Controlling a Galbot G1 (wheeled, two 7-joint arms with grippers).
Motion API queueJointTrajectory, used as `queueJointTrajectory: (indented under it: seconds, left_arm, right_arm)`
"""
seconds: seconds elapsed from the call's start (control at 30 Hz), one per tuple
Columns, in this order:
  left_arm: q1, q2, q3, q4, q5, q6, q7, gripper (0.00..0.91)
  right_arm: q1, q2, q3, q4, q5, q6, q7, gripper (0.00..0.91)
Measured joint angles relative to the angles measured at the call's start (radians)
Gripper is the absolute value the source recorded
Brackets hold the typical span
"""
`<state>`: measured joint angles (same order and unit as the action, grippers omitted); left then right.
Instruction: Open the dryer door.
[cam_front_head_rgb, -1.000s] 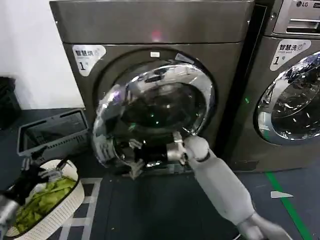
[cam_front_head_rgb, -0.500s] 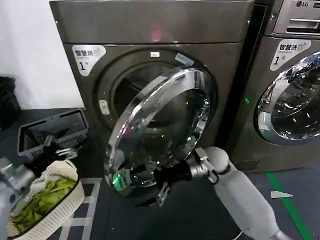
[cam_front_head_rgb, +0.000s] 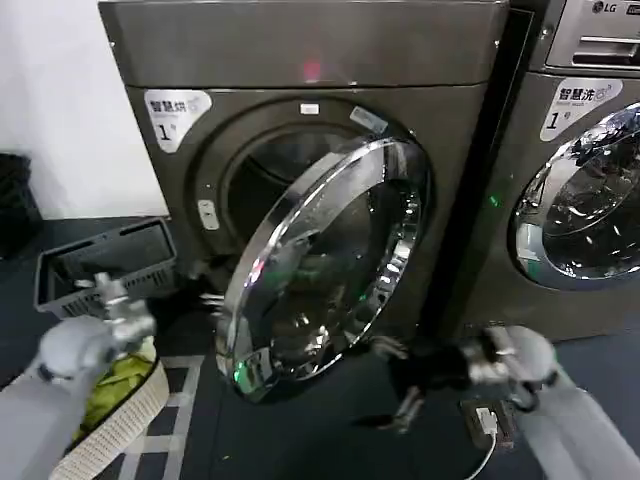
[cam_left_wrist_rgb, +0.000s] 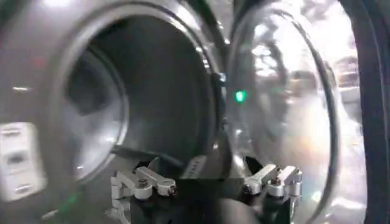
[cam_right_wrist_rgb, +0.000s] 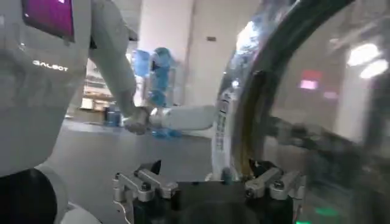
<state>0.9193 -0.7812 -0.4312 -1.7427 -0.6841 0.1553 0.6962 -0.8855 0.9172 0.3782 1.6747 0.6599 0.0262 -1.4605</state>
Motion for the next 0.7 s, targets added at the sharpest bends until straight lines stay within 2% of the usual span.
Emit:
queueJointTrajectory:
  seconds: [0.17,0.47,0.53,0.7]
  left_arm:
    - [-0.085,-0.04,0.123,0.024,0.011,0.003,0.007,0.907]
    - [-0.159,-0.109,0.282,0.022,0.08,-0.015,0.062,0.907]
    - [-0.169,-0.109,0.315,0.009,0.082,-0.024,0.073,0.907]
    - [-0.208,-0.106,0.418,-0.018,0.088,-0.038,0.077,0.907]
  right_arm:
    - [-0.09,-0.012,0.212,-0.042,-0.024,-0.022,0.053,0.907]
    - [-0.213,-0.016,0.593,-0.038,0.014,-0.029,0.37,0.907]
    - [-0.244,-0.009,0.664,-0.029,0.015,-0.048,0.455,0.907]
    - [-0.324,0.019,0.84,0.015,0.037,-0.136,0.687,0.907]
